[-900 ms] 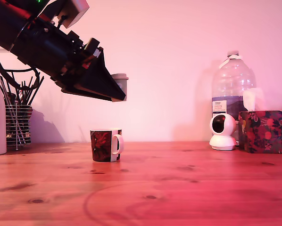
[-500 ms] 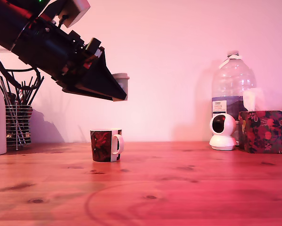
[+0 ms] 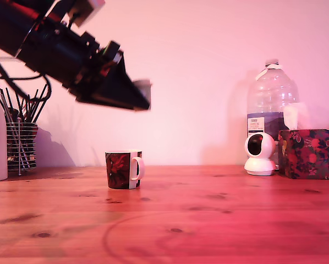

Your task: Pick up the coffee capsules from the table one by one and drop them inside the nearest coffee cup

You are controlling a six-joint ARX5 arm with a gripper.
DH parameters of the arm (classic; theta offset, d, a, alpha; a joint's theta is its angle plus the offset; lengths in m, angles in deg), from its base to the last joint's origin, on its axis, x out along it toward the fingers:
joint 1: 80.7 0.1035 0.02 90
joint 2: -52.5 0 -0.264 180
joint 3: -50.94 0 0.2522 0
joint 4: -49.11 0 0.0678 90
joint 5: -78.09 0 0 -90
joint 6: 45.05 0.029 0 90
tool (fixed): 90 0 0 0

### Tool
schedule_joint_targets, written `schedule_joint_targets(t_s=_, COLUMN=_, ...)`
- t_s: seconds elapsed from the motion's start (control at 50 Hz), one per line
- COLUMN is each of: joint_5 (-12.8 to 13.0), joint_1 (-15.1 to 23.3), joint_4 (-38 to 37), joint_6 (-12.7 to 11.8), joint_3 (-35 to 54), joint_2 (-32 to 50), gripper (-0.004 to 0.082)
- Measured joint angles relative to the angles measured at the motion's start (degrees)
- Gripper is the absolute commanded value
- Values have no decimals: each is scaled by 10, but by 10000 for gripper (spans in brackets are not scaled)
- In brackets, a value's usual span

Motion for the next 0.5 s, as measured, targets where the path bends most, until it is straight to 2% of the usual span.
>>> schedule_joint_targets(t_s=0.18, joint_5=16, joint_1=19, joint_4=-25, joint_6=-2, joint_3=0, joint_2=0, gripper=201)
schedule_joint_targets(t_s=0.26, joint_5=21, joint_1=35, joint_4=-28, joint_6=-10, joint_3=0, joint_2=0, gripper=201)
schedule_joint_targets(t_s=0.5, joint_5=23, joint_1=83, joint_4=-40, joint_6=-11, joint_3=0, joint_2=0, gripper=201)
